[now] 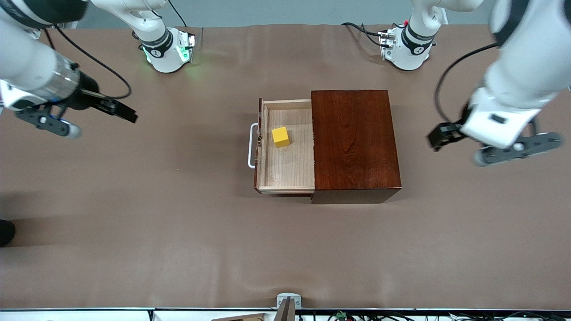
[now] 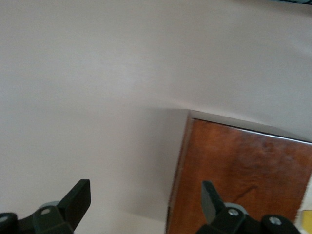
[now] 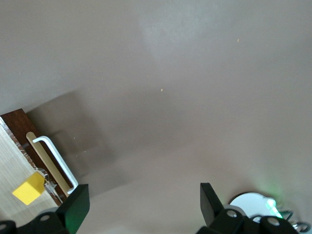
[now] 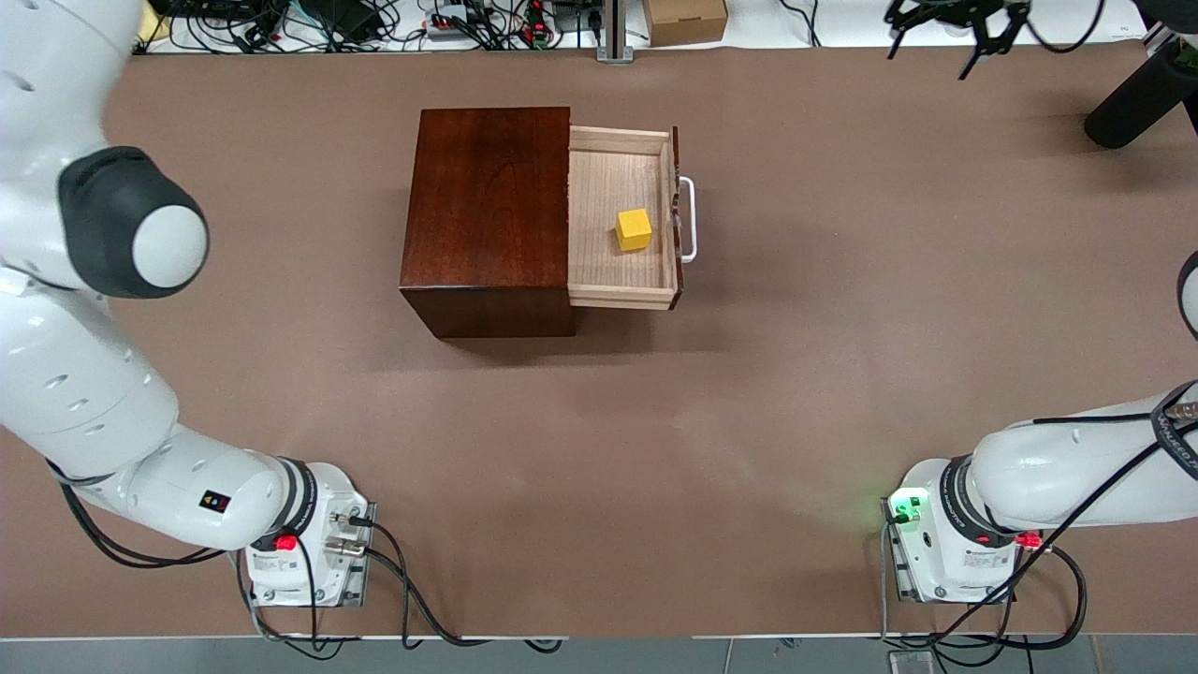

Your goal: Open drawer, take yellow block, close drawer

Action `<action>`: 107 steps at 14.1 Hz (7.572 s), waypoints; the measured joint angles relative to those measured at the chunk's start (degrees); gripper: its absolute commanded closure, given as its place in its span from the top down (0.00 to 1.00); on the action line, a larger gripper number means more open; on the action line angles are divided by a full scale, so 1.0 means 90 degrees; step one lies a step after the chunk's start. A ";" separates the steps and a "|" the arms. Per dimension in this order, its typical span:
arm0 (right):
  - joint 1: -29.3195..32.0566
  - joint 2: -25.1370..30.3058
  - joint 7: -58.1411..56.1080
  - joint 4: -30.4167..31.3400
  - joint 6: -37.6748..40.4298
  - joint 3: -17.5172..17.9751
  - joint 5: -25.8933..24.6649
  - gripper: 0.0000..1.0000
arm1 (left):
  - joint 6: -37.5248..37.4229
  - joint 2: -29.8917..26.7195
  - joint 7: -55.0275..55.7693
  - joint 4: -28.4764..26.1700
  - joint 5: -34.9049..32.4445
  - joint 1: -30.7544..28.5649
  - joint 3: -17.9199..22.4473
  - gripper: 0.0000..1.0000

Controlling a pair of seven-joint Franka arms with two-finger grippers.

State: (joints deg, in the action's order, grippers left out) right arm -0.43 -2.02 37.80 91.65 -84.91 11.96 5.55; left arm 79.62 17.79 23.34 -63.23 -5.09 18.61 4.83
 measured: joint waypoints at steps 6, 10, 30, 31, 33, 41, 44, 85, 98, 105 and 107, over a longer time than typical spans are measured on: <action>-0.0011 -0.0297 0.1293 -0.0006 -0.0166 0.0505 0.0004 1.00 | 0.0519 -0.1280 -0.1393 -0.1555 -0.0003 -0.1419 -0.0454 1.00; -0.0073 -0.0516 0.2381 -0.0007 -0.0624 0.0902 0.0005 1.00 | 0.0779 -0.2234 -0.1603 -0.2733 -0.0003 -0.1966 -0.0833 1.00; -0.2378 -0.2449 0.8292 -0.0014 -0.3082 0.1208 -0.0110 1.00 | 0.0866 -0.2393 -0.1605 -0.2938 -0.0003 -0.2055 -0.0954 1.00; -0.2432 -0.2540 0.8450 -0.0014 -0.3187 0.1206 -0.0136 1.00 | 0.0867 -0.2393 -0.1605 -0.2938 -0.0003 -0.2055 -0.0959 1.00; -0.2521 -0.2706 0.8679 -0.0019 -0.3299 0.1206 -0.0188 1.00 | 0.0868 -0.2393 -0.1606 -0.2939 -0.0003 -0.2055 -0.0980 1.00; -0.2753 -0.3252 0.9135 -0.0025 -0.3671 0.1181 -0.0666 1.00 | 0.0873 -0.2393 -0.1606 -0.2939 -0.0003 -0.2055 -0.1000 1.00; -0.2822 -0.3389 0.9248 -0.0027 -0.3808 0.1180 -0.0671 1.00 | 0.0874 -0.2393 -0.1606 -0.2939 -0.0003 -0.2056 -0.0999 1.00; 0.0783 -0.3161 -0.0660 -0.1074 -0.1059 0.0578 -0.0778 0.00 | 0.1834 -0.0798 0.3011 -0.2170 0.0347 -0.0911 -0.3947 1.00; 0.1090 -0.3156 -0.3676 0.1048 -0.3371 -0.0640 -0.1028 0.00 | 0.5720 0.2176 0.8643 -0.0970 -0.0529 0.3733 -0.1464 1.00; 0.1117 -0.2992 -0.3946 0.2279 -0.4850 -0.0663 -0.1038 0.06 | 0.6637 0.3182 1.0588 -0.0603 -0.0530 0.5363 0.0380 1.00; 0.1118 -0.2905 -0.3950 0.2535 -0.5145 -0.0665 -0.1048 1.00 | 0.6617 0.3533 1.1053 -0.0323 -0.0529 0.5651 0.0786 1.00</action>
State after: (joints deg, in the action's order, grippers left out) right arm 9.63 -28.17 2.25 114.46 -131.21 5.97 -3.88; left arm 139.17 49.58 122.82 -66.13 -9.86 69.47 11.90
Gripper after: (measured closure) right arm 0.436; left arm 0.000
